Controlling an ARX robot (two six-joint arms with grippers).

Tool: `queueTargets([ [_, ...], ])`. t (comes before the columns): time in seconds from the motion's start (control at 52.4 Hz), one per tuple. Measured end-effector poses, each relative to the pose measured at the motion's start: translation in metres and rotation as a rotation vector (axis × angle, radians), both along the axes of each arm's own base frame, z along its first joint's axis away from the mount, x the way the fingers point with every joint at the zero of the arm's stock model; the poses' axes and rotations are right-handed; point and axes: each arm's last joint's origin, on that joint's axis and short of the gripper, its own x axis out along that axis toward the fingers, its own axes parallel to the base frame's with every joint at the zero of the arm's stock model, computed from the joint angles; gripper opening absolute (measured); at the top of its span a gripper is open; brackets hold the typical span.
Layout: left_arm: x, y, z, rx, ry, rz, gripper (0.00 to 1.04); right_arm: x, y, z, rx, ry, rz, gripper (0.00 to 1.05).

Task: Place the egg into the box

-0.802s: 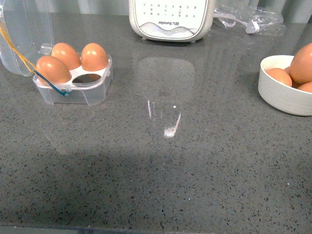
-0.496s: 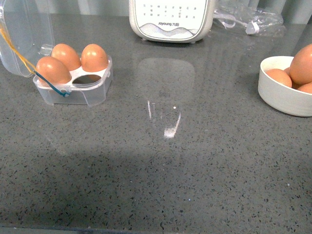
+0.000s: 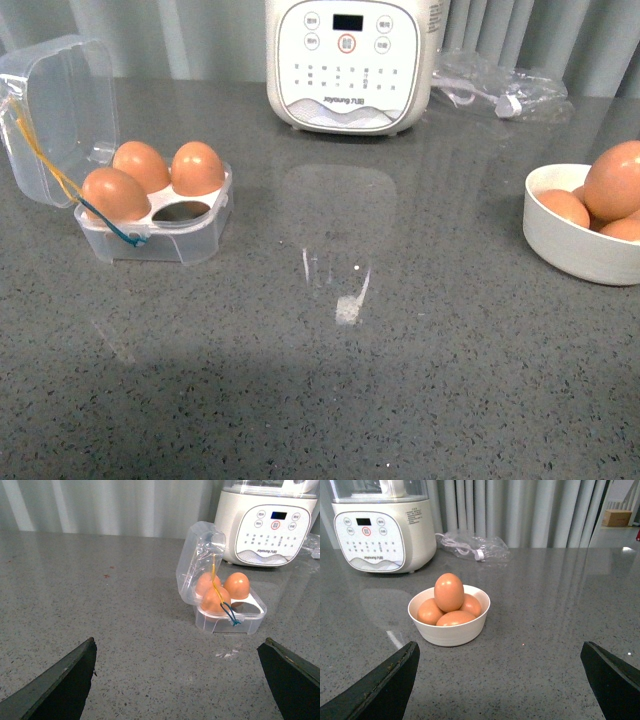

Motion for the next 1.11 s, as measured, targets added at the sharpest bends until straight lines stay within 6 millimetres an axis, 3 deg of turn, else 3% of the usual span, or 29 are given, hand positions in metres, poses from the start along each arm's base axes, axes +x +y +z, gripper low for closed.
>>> queueTargets([
  [0.439,0.0,0.0,0.0,0.0,0.0,0.0,0.98,0.0,0.0,0.0,0.0,0.0,0.0,0.98],
  [0.649,0.0,0.0,0.0,0.0,0.0,0.0,0.98,0.009,0.0,0.009,0.149,0.111,0.069,0.98],
  [0.802,0.0,0.0,0.0,0.0,0.0,0.0,0.98,0.036,0.0,0.033,0.135,0.099,0.083,0.98],
  [1.107,0.0,0.0,0.0,0.0,0.0,0.0,0.98,0.094,0.005,0.039,0.001,0.196,0.127,0.98],
])
